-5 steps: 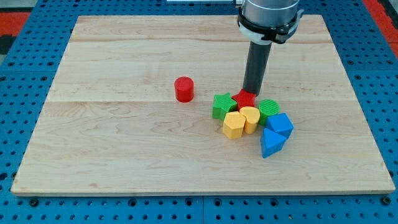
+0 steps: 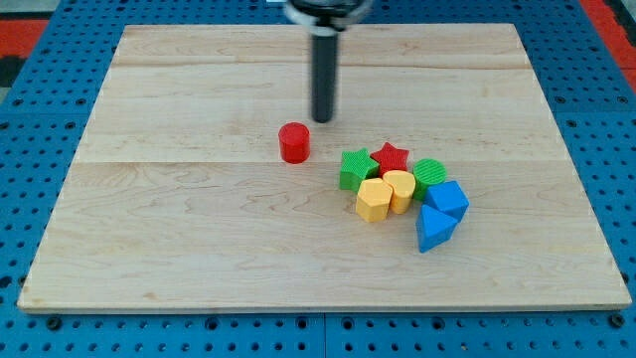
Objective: Move the red circle left to the yellow hexagon
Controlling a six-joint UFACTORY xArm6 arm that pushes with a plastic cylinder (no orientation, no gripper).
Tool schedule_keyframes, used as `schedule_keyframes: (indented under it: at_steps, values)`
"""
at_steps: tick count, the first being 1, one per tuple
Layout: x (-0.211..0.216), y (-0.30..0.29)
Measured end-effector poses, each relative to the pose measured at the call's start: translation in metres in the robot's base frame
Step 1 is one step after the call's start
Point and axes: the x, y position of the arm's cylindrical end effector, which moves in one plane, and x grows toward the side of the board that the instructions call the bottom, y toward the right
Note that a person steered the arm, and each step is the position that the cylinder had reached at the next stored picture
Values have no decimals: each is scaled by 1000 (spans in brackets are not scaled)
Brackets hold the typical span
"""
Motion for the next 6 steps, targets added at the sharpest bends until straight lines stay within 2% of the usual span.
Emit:
schedule_keyframes:
  at_steps: [1,3,6]
  values:
    - [52,-17]
    - [113,14]
    - [127,30]
